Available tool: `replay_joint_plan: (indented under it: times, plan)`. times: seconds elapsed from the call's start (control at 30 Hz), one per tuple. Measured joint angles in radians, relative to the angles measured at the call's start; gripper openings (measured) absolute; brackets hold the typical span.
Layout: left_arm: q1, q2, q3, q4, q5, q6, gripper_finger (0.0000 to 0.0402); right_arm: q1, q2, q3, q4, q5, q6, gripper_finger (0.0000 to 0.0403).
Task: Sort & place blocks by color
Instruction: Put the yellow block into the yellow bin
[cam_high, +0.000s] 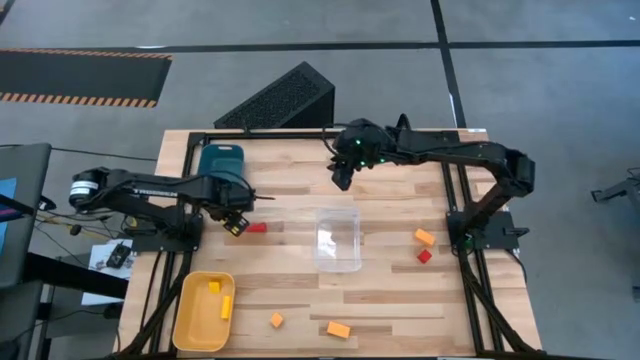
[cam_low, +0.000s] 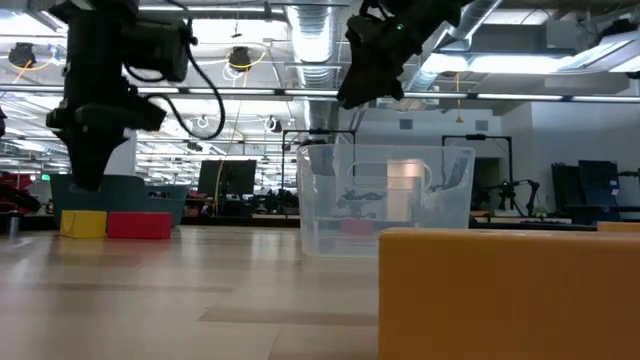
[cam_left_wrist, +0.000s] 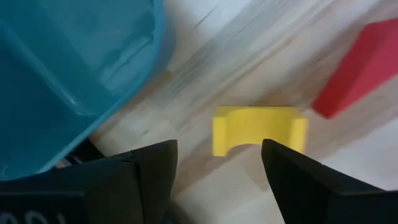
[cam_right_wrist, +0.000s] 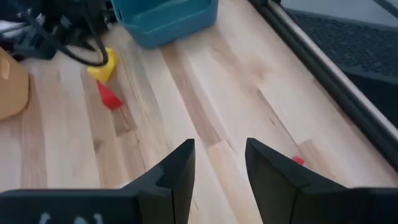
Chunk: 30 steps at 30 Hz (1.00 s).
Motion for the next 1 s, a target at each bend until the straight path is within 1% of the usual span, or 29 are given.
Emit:
replay_joint_plan:
  times: [0.07,0.2,0.3,0.4,0.67,0.77,0.9,1.0]
  plan:
    - [0.000,0.011,-0.032,0.023,0.002,0.015,0.0222,0.000,-0.003,-0.012,0.019,0.000,0.000,0.0164]
    - [0.000,0.036,-0.082,0.101,0.059,0.014,0.0219,-0.001,-0.005,-0.012,0.019,0.000,0.000,0.0163]
    - [0.000,0.056,-0.104,0.147,0.069,0.014,0.0201,-0.001,-0.005,-0.012,0.020,-0.001,-0.001,0.0162]
    - [0.002,0.074,-0.116,0.180,0.062,0.019,0.0169,-0.001,-0.005,-0.012,0.024,-0.025,-0.008,0.0160]
    - [0.003,0.126,-0.122,0.259,0.058,0.059,0.0058,-0.001,-0.009,-0.012,0.038,-0.093,-0.009,0.0151]
    - [0.003,0.128,-0.115,0.281,0.067,0.060,0.0030,-0.002,-0.044,-0.014,0.082,-0.141,-0.002,0.0146]
    - [0.003,0.106,-0.102,0.274,0.075,0.056,0.0023,-0.008,-0.130,-0.010,0.139,-0.159,0.006,0.0139]
    - [0.000,0.071,-0.082,0.261,0.067,0.021,0.0030,-0.038,-0.189,-0.011,0.123,-0.161,-0.008,0.0138]
